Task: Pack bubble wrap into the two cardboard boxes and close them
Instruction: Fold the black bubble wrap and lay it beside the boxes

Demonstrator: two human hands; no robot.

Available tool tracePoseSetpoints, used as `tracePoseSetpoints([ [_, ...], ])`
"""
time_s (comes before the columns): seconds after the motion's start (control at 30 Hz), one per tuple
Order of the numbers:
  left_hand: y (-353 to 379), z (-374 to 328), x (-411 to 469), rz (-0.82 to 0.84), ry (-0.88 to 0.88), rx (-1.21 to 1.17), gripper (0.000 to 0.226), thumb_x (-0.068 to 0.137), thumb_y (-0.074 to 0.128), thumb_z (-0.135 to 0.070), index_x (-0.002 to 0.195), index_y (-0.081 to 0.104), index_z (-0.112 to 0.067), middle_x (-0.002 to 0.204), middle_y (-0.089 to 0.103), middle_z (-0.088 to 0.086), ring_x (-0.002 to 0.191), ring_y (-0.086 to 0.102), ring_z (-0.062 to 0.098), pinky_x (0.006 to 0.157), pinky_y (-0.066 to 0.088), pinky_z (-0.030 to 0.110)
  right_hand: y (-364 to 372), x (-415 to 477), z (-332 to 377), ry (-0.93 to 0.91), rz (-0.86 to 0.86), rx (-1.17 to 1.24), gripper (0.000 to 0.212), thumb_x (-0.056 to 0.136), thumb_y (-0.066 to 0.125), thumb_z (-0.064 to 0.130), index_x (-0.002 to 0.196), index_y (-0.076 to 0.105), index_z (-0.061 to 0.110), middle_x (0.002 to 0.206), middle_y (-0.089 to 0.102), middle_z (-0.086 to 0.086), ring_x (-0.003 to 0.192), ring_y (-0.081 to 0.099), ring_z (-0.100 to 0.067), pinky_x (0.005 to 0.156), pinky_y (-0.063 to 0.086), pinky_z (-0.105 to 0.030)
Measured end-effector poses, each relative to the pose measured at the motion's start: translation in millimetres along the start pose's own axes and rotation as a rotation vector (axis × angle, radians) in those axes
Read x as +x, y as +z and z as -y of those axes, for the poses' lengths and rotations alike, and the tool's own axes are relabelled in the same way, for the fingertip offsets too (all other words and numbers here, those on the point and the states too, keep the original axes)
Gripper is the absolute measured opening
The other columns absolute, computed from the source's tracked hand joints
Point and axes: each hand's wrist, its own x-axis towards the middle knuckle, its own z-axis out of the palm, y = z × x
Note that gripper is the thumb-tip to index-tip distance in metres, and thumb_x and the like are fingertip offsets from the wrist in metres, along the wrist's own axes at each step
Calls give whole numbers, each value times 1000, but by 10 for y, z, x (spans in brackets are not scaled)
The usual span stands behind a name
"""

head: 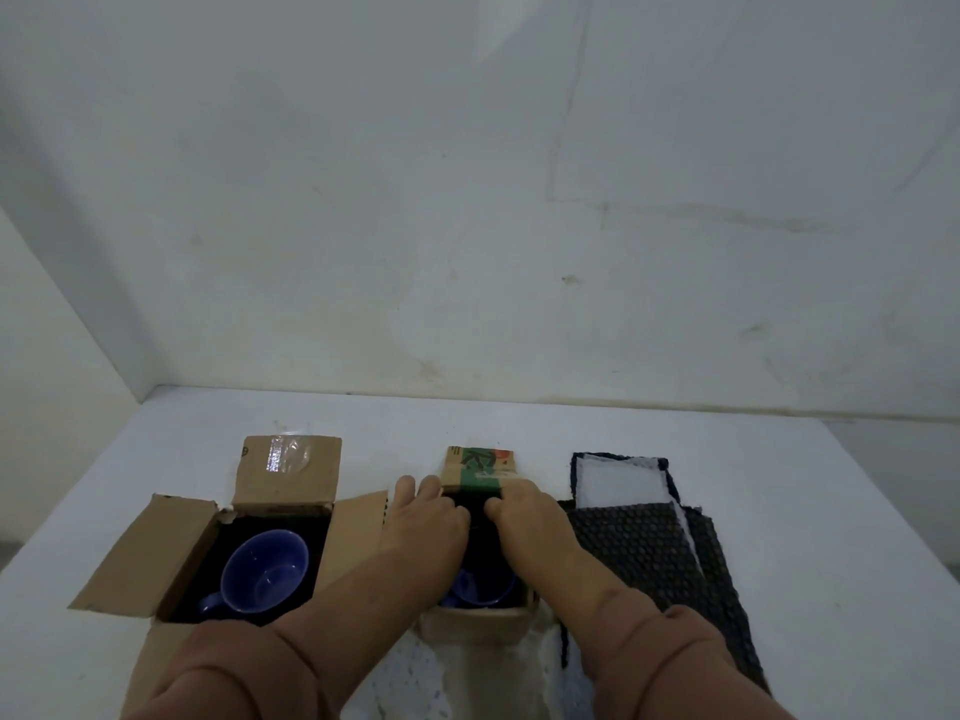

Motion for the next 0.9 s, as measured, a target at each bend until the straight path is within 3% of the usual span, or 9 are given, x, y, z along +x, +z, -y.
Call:
tracePoseSetpoints([
  [0.23, 32, -18, 38, 15, -33, -70, 40, 76, 68, -19, 113, 53, -20, 119, 57, 3, 120, 36, 28, 99, 24, 43, 11, 55, -34, 63, 15, -31, 20, 88, 43, 3, 102, 57, 2, 113, 54, -21, 108, 48, -36, 81, 45, -44],
  [0.4, 36, -29, 14, -6, -22, -43, 36, 79, 66, -20, 113, 56, -21, 117, 57, 1, 119, 36, 27, 98, 25, 42, 105, 18, -47, -2, -27, -9, 14, 57, 73, 2, 66, 63, 5, 73, 62, -16, 70, 63, -35, 48, 50, -34],
  [0.43, 30, -28, 6, -8, -20, -35, 35, 80, 65, -20, 114, 57, -21, 118, 57, 1, 119, 36, 27, 99, 25, 42, 104, 15, -58, -19, -19, 28, 13, 56, 73, 0, 66, 65, 4, 73, 63, -16, 71, 63, -35, 50, 50, -34],
  [0.5, -16, -29, -23, 4, -36, -45, 34, 80, 65, -24, 114, 57, -22, 119, 55, 1, 118, 37, 27, 98, 25, 42, 69, -65, -123, -22, -34, 223, 16, 70, 61, -3, 83, 71, -2, 92, 66, -21, 92, 61, -37, 73, 50, -37],
  [0.57, -54, -39, -41, 1, -49, -100, 37, 79, 66, -27, 114, 55, -24, 120, 52, 0, 116, 39, 26, 97, 28, 41, -2, -233, -270, 121, -147, 451, 23, 81, 55, 0, 97, 72, 1, 109, 67, -15, 106, 58, -28, 92, 40, -23],
  [0.67, -47, -224, -21, -141, -2, -335, 36, 83, 55, -22, 119, 57, -25, 121, 53, -1, 115, 45, 25, 94, 36, 37, -68, -652, -661, 470, -250, 600, 20, 87, 55, 6, 100, 70, 9, 111, 64, -9, 102, 58, -19, 82, 34, -12],
  [0.73, -50, -487, -15, -264, 92, -581, 32, 85, 47, -17, 112, 64, -22, 113, 59, 1, 107, 53, 27, 89, 44, 40, 16, -926, -915, 625, -89, 581, 21, 89, 55, 12, 105, 68, 15, 118, 61, -6, 104, 57, -17, 83, 37, -14],
  [0.8, -60, -836, -35, -200, 175, -728, 30, 90, 44, -13, 109, 67, -17, 111, 62, 5, 104, 56, 26, 87, 47, 39, 134, -1152, -1047, 684, 52, 529, 26, 88, 56, 14, 113, 64, 17, 126, 55, -5, 111, 54, -17, 91, 37, -17],
  [0.9, 20, -1333, -36, 143, 141, -924, 28, 91, 45, -14, 114, 62, -12, 116, 61, 9, 106, 58, 24, 89, 49, 32, 287, -1379, -1033, 676, 112, 497, 40, 89, 56, 14, 128, 54, 15, 140, 40, -7, 127, 41, -18, 105, 27, -17],
])
